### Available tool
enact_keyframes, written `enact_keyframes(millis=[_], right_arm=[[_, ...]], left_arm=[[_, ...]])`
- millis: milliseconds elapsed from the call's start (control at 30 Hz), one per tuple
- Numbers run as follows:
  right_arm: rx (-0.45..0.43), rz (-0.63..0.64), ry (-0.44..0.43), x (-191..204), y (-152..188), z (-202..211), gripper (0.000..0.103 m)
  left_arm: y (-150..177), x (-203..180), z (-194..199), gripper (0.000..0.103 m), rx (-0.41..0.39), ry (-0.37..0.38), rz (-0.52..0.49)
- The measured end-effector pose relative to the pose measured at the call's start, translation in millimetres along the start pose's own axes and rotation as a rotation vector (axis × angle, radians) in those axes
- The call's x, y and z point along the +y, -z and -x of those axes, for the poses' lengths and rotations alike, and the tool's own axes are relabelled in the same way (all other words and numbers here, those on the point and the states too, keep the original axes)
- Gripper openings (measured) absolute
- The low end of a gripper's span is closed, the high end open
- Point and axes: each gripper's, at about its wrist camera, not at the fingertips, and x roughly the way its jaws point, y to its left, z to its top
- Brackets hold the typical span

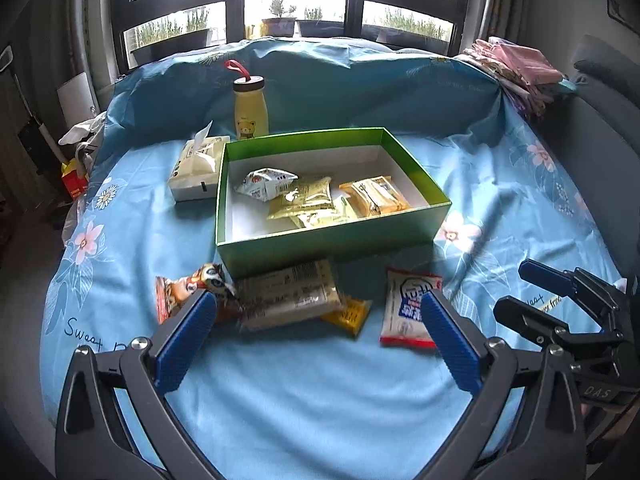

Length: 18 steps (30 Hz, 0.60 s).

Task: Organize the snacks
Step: 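Raise the open grippers out of the box, then move both grippers toward the white packet with blue lettering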

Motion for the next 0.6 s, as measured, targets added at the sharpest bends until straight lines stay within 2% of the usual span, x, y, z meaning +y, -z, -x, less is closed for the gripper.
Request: enact_keyframes(millis=[600], right_arm=[[0.015,0.0,0.008,0,24,16,0.07]], left_arm=[[20,-28,11,0.102,0.004,0.009,-0.055]])
